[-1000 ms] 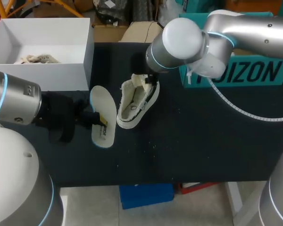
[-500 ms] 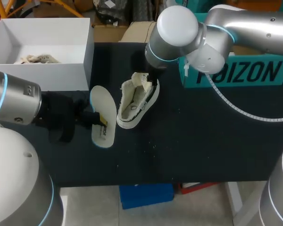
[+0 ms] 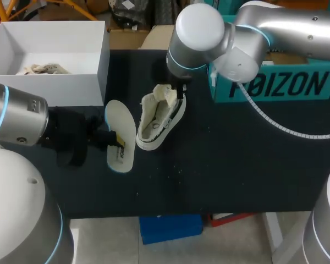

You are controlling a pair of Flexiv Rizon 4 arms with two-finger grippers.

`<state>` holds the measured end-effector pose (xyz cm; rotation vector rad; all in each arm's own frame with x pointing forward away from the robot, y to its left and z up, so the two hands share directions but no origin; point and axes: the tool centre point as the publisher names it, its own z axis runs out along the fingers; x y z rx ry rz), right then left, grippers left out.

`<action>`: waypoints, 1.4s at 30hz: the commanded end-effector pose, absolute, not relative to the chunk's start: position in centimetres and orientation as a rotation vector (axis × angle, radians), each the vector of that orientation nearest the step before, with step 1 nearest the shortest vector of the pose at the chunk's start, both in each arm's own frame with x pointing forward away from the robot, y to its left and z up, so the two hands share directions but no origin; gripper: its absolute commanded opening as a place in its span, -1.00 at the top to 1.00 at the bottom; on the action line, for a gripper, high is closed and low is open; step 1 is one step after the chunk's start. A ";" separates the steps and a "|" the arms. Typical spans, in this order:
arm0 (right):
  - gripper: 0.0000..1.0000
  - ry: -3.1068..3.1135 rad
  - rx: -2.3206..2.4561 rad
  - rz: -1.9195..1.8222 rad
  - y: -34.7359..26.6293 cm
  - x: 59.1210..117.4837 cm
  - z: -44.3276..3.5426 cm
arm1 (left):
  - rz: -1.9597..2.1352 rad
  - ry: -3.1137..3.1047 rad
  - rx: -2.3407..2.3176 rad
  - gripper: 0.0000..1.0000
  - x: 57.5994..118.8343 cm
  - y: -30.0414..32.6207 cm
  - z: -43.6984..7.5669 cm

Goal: Take the shoe out of the shoebox, open the shoe tongue, remove and reinsert the insole, then place the shoe into the shoebox

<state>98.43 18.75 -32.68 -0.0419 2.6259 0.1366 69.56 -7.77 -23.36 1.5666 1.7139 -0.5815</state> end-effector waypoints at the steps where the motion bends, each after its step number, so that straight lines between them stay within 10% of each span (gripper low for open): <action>1: 1.00 2.617 -0.045 0.113 19.1 98.9 -32.1 | -0.579 1.712 1.568 1.00 69.5 -7.7 -23.4; 16: 1.00 2.575 -0.052 0.104 18.9 99.9 -30.5 | -0.579 1.712 1.568 1.00 69.5 -7.7 -23.4; 20: 0.15 2.547 0.049 0.164 18.3 99.1 -29.5 | -0.579 1.712 1.568 1.00 69.5 -7.7 -23.4; 21: -1.00 2.539 0.072 0.176 18.2 98.8 -29.3 | -0.579 1.712 1.568 1.00 69.5 -7.7 -23.4; 42: -1.00 2.544 0.407 0.313 18.7 96.0 -29.7 | -0.579 1.712 1.568 1.00 69.5 -7.7 -23.4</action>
